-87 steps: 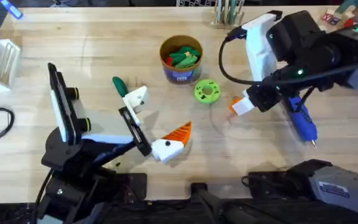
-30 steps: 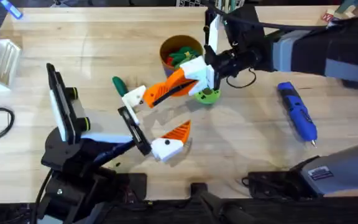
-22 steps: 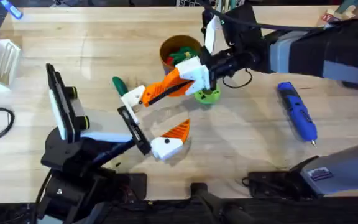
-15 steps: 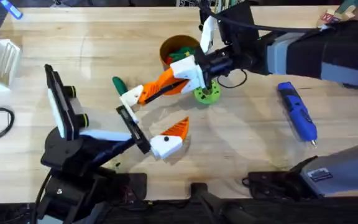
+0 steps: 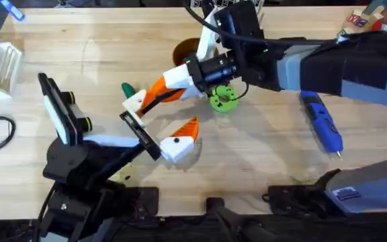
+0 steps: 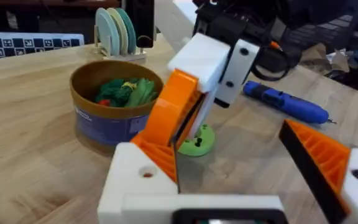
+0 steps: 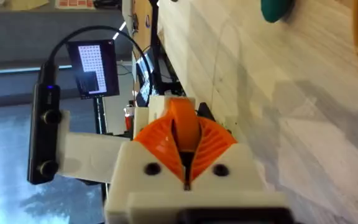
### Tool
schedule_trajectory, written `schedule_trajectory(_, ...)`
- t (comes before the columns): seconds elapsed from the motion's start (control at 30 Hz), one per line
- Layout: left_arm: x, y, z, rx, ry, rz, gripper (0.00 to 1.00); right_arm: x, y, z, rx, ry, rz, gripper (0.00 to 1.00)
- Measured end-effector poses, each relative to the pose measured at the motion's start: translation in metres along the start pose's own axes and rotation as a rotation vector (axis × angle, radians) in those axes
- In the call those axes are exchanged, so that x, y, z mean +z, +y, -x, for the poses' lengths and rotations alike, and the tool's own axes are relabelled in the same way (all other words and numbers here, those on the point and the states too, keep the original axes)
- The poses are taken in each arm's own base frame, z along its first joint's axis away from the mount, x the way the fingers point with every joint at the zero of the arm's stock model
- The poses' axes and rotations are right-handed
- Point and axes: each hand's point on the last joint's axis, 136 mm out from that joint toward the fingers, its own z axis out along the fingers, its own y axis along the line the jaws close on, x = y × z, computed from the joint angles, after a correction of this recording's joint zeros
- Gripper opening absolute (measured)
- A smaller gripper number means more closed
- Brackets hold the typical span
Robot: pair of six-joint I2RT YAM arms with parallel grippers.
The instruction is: Pick up the gripper from the table and insert it into the empty holder that is missing its gripper. Then pick up a screw, insert it into the mounting hole, and use the screwdriver to tighten it. Finally, clean up the table by picking up the vegetable and placing it into the bucket.
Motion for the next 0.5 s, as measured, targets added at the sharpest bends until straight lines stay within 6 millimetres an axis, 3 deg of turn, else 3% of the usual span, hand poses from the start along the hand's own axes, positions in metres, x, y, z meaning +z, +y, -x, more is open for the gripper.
schedule_trajectory(0.1, 0.0, 0.0, 0.0, 0.001, -0.001, 0.003, 0.988, 0.0, -0.001, 0.0, -0.015, 0.001, -0.002, 0.13)
schedule_trajectory(0.2, 0.0, 0.0, 0.0, 0.003, -0.001, 0.0, 0.987, -0.002, 0.0, -0.001, -0.037, 0.006, 0.005, 0.12)
schedule_trajectory(0.23, 0.0, 0.0, 0.0, 0.005, -0.001, -0.001, 0.988, -0.003, -0.001, 0.0, -0.039, 0.007, 0.006, 0.17)
schedule_trajectory(0.27, 0.0, -0.001, 0.0, 0.009, 0.0, -0.008, 0.988, -0.003, -0.002, 0.0, -0.045, 0.005, 0.004, 0.268)
schedule_trajectory(0.43, 0.0, -0.019, -0.002, 0.036, 0.013, -0.1, 0.987, -0.008, 0.005, 0.0, -0.127, -0.006, 0.006, 0.951)
schedule_trajectory(0.5, 0.0, -0.022, -0.003, 0.041, 0.016, -0.118, 0.987, -0.012, 0.016, -0.001, -0.184, -0.015, 0.017, 0.989)
